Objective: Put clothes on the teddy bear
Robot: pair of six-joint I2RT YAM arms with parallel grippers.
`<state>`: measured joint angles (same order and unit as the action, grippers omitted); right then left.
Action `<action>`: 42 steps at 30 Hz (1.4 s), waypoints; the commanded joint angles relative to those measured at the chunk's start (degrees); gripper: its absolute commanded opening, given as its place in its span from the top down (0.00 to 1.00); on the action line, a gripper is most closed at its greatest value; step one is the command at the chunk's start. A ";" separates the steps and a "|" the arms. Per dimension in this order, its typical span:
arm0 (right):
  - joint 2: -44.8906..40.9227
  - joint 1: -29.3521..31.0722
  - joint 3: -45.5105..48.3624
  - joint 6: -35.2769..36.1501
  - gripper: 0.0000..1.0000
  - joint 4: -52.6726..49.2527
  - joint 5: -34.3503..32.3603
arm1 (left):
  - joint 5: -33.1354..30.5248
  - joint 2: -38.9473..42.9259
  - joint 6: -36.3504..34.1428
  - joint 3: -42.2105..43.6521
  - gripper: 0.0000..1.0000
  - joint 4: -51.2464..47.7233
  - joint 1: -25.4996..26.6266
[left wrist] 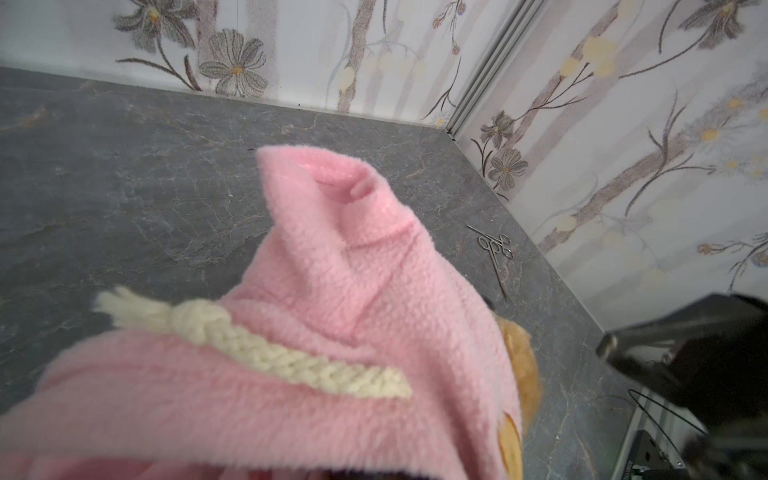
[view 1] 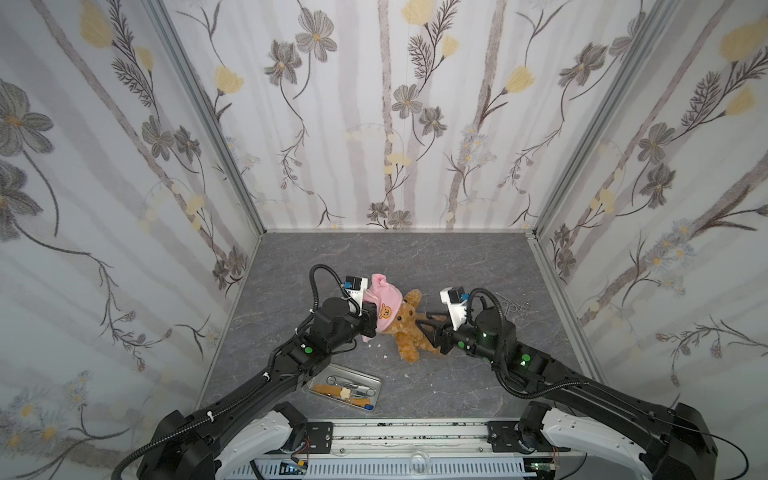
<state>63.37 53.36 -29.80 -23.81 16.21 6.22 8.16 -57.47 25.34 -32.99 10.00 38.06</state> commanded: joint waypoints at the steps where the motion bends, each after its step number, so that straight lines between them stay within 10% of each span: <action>1: 3.16 3.45 3.06 -4.92 0.60 15.53 -0.09 | -0.08 -0.43 9.21 -0.59 1.00 4.12 0.80; 11: 16.99 9.84 2.43 -11.37 0.75 27.87 -9.32 | -0.51 -0.36 12.35 -0.67 1.00 4.90 3.06; 31: 24.28 9.75 1.86 -15.34 0.68 35.67 -12.37 | -0.16 -1.14 13.02 -0.67 1.00 5.91 3.60; 42: 22.80 9.80 5.33 -18.38 1.00 37.03 -15.76 | -2.55 -1.50 13.72 -0.58 1.00 6.65 3.60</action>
<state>87.15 63.05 -25.19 -40.10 52.16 -6.42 7.22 -59.02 38.02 -33.10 13.47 41.60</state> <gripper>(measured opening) 0.060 0.053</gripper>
